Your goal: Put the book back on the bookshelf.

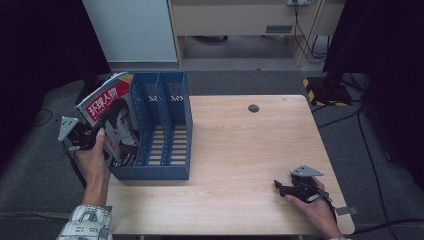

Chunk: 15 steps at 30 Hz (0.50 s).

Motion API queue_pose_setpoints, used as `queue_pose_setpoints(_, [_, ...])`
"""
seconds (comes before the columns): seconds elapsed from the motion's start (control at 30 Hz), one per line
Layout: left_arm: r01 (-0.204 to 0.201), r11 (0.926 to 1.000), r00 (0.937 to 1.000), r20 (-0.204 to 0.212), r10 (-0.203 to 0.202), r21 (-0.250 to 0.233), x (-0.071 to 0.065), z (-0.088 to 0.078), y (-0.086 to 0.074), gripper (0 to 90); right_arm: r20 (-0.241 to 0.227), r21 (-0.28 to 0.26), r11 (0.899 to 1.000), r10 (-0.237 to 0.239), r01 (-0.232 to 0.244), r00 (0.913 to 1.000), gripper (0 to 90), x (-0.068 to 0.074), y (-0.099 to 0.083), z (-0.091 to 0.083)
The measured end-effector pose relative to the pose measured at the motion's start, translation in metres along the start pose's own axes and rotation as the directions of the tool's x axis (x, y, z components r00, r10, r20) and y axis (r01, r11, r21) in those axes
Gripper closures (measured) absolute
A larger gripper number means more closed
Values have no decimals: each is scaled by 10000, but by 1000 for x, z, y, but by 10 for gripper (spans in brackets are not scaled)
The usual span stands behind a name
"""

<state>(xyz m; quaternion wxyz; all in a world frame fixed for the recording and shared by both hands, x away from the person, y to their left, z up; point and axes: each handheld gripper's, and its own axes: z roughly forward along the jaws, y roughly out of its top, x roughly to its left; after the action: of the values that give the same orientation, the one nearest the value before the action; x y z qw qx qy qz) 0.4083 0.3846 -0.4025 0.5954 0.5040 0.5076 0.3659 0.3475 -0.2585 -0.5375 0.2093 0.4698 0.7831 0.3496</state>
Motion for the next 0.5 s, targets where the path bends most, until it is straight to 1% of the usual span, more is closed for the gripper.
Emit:
queue_pose_setpoints(0.1, [11,10000,10000,-6,-11,2,0,-1,-1,859,0,-5,10000,12,-12,10000,248,0,0,0])
queue_pose_setpoints(0.17, [-98,9999,9999,-48,99,110,-1,-1,0,858,-1,-7,10000,16,-16,10000,248,0,0,0])
queue_pose_setpoints(0.2, [-178,9995,9998,-87,180,242,-1,-2,0,857,0,3,10000,-1,1,10000,248,0,0,0])
queue_pose_setpoints(0.27, [-191,9993,9998,-98,194,320,-1,-2,0,856,0,2,10000,1,-1,10000,248,0,0,0])
queue_pose_setpoints(0.33, [-133,9988,9998,-140,140,469,0,-2,-1,849,-3,-1,10000,6,-6,10000,247,0,0,0])
queue_pose_setpoints(0.4, [-46,9989,9999,-142,53,470,2,-4,-3,845,-1,4,10000,15,-15,10000,248,0,0,0])
queue_pose_setpoints(0.5, [-19,9986,9999,-150,27,536,3,-5,-3,846,5,2,10000,22,-22,10000,247,0,0,0])
